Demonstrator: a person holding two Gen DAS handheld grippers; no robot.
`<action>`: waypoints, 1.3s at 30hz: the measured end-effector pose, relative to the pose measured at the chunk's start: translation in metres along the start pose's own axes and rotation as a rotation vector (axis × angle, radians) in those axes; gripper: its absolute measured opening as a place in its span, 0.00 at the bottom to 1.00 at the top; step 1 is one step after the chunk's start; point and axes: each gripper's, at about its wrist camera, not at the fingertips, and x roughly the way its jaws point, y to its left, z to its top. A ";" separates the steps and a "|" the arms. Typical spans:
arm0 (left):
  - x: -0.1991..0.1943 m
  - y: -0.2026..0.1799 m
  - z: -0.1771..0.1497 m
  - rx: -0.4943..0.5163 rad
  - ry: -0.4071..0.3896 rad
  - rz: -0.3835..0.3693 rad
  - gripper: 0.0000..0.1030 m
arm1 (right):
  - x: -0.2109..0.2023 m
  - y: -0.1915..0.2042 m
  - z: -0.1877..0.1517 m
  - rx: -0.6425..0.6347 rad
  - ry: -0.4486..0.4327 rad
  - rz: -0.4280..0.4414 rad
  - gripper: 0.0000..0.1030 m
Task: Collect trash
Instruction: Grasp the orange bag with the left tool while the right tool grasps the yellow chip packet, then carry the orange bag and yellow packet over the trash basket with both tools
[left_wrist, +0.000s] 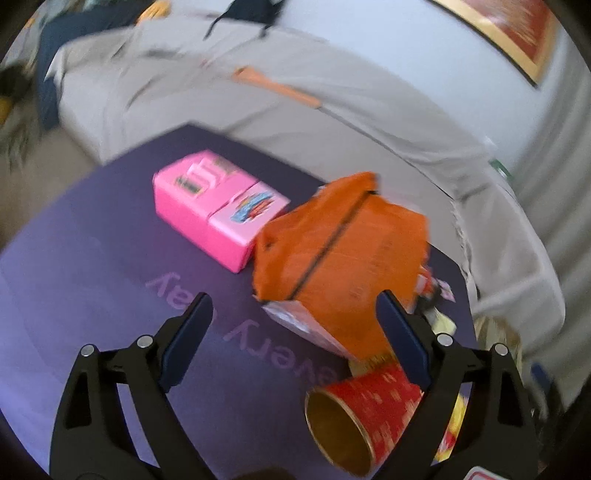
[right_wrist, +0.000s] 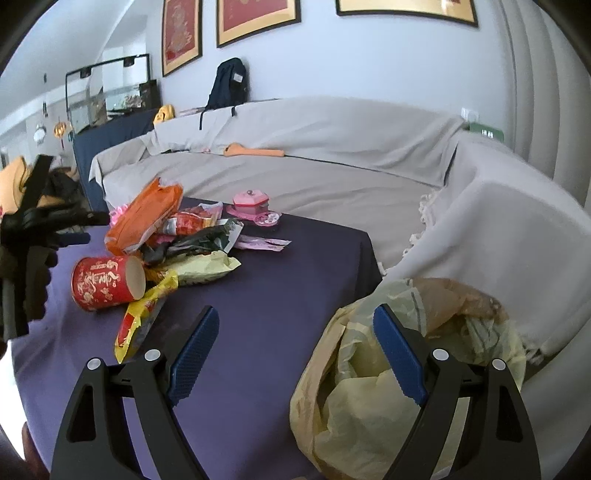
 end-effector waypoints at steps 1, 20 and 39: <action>0.007 0.002 0.001 -0.016 0.012 0.006 0.80 | 0.000 0.003 0.000 -0.010 0.001 0.000 0.80; -0.072 -0.028 0.010 0.106 -0.179 -0.008 0.11 | 0.009 0.063 0.019 -0.109 0.081 0.160 0.66; -0.123 -0.038 0.009 0.171 -0.280 0.021 0.11 | 0.069 0.087 0.022 -0.109 0.264 0.310 0.15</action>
